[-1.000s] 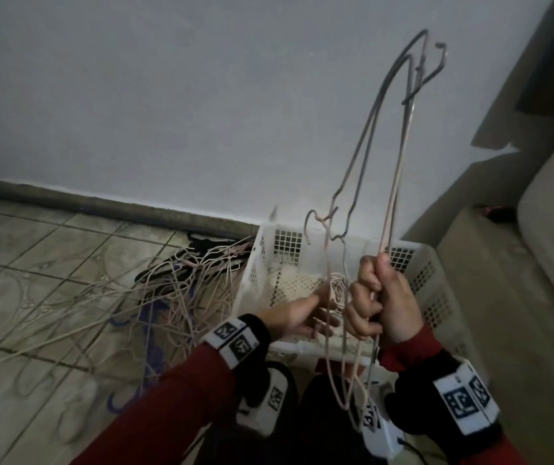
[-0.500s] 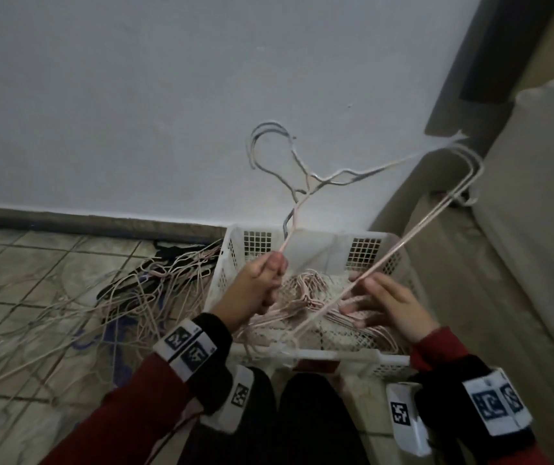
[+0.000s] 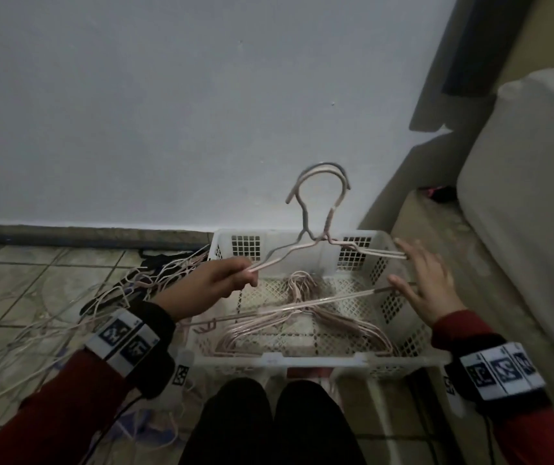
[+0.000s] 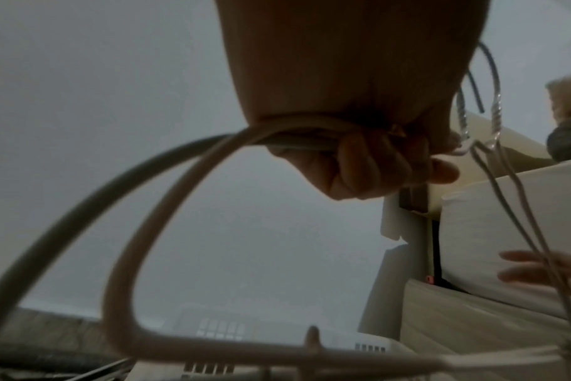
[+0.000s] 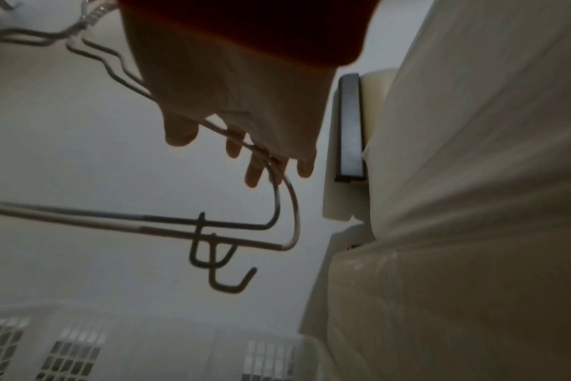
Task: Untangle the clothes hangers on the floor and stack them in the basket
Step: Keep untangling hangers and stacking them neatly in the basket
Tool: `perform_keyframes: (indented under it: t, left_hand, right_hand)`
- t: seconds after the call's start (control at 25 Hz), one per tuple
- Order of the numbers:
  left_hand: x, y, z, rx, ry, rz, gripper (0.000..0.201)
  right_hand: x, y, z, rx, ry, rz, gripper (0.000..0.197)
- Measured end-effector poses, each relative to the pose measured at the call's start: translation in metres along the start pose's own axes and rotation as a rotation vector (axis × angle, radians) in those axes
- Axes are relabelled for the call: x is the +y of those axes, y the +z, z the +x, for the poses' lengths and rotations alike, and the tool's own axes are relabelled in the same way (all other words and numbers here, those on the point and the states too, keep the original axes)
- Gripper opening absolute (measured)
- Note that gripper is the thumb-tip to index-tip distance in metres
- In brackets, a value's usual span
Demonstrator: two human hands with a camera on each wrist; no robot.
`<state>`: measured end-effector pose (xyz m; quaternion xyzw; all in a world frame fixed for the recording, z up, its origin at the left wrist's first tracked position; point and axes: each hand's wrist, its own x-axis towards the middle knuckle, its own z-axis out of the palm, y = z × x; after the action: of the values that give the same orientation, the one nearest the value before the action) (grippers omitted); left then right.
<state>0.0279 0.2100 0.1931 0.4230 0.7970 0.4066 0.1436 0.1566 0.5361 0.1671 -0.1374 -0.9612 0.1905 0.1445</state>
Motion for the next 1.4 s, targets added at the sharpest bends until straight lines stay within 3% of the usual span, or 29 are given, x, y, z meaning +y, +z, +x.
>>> perform_keyframes:
  t: [0.2,0.28,0.44,0.52,0.68,0.8,0.88,0.92,1.0,1.04,1.08,1.12,1.16,1.24,1.4]
  left_hand:
    - [-0.048,0.006,0.028,0.118,-0.118,0.275,0.05]
    - [-0.061,0.014,0.042,0.14,-0.181,0.304,0.034]
    - [-0.077,0.039,0.08,0.126,-0.244,0.374,0.029]
    - [-0.095,0.05,0.1,0.057,-0.291,0.411,0.025]
    - [-0.132,0.073,0.121,-0.217,-0.407,0.516,0.025]
    - [-0.144,0.086,0.133,-0.283,-0.424,0.514,0.021]
    - [-0.141,0.086,0.137,-0.273,-0.429,0.503,0.023]
    - [-0.145,0.091,0.14,-0.302,-0.445,0.492,0.026]
    - [-0.151,0.101,0.138,-0.498,-0.513,0.513,0.035]
    - [-0.154,0.107,0.133,-0.628,-0.57,0.541,0.04]
    - [-0.155,0.111,0.129,-0.726,-0.606,0.577,0.044]
    - [-0.156,0.112,0.124,-0.775,-0.636,0.597,0.045]
    - [-0.157,0.111,0.121,-0.782,-0.653,0.605,0.045]
    - [-0.159,0.104,0.118,-0.782,-0.679,0.617,0.041]
    - [-0.166,0.095,0.113,-0.83,-0.661,0.592,0.038]
  right_hand:
    - [0.006,0.012,0.009,-0.188,0.008,0.243,0.039]
    - [0.015,0.025,0.016,-0.247,0.041,0.196,0.024]
    - [0.039,0.054,0.043,-0.361,0.235,0.097,0.025]
    - [0.045,0.067,0.062,-0.454,0.318,-0.007,0.025]
    - [0.069,0.108,0.085,-0.709,0.454,-0.157,0.032]
    - [0.075,0.123,0.094,-0.819,0.539,-0.187,0.038]
    - [0.079,0.119,0.096,-0.83,0.476,-0.257,0.029]
    - [0.116,0.14,0.103,-0.888,0.456,-0.32,0.023]
    - [0.182,0.172,0.104,-0.995,0.369,-0.487,0.044]
    - [0.186,0.173,0.098,-1.061,0.358,-0.48,0.053]
    - [0.164,0.156,0.086,-1.011,0.336,-0.493,0.035]
    - [0.126,0.132,0.076,-1.014,0.309,-0.538,0.063]
    - [0.09,0.116,0.065,-1.003,0.272,-0.552,0.052]
    - [0.05,0.118,0.073,-1.063,0.213,-0.601,0.05]
    - [0.077,0.157,0.075,-1.059,0.247,-0.412,0.044]
